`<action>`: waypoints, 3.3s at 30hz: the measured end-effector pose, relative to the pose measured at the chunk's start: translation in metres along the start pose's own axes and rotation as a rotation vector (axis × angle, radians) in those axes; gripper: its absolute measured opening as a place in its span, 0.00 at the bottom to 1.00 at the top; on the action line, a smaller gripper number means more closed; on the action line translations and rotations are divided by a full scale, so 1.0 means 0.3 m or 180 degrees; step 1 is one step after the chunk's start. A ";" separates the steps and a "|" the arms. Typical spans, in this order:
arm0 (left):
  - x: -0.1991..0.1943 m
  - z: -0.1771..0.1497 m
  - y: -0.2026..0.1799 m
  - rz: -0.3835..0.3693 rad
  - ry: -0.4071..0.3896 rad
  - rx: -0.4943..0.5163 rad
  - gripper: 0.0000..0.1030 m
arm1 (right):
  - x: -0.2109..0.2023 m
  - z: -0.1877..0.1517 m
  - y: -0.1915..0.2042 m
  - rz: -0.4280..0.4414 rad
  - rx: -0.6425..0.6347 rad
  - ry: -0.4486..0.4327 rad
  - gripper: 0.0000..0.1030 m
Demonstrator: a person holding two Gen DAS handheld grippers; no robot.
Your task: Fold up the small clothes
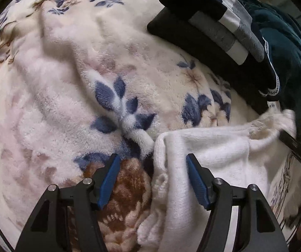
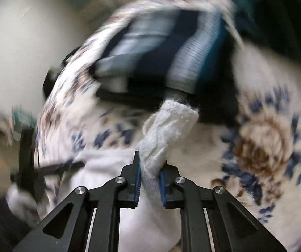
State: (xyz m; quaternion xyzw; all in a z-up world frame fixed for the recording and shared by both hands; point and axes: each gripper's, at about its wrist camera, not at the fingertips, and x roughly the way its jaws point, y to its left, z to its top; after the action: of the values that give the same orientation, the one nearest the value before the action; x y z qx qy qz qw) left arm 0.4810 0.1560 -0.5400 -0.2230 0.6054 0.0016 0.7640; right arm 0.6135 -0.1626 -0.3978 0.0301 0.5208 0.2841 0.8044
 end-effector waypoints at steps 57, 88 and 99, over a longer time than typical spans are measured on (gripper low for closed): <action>-0.474 -1.018 0.332 -0.0026 0.0797 -0.0028 0.67 | -0.175 -1.355 0.539 -0.0093 0.2845 0.1201 0.32; -0.495 -1.067 0.360 -0.0217 0.0609 0.0121 0.22 | -0.306 -1.502 0.630 -0.0047 0.3073 0.0779 0.39; -0.442 -1.155 0.298 -0.0021 0.0714 0.0297 0.12 | -0.265 -1.494 0.656 -0.0460 0.3001 0.0684 0.04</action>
State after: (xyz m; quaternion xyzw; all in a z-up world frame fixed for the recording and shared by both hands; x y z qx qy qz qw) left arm 0.1011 0.1534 -0.5057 -0.1879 0.6857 -0.0540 0.7011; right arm 0.1228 -0.1477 -0.4691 0.3254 0.6736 -0.0377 0.6625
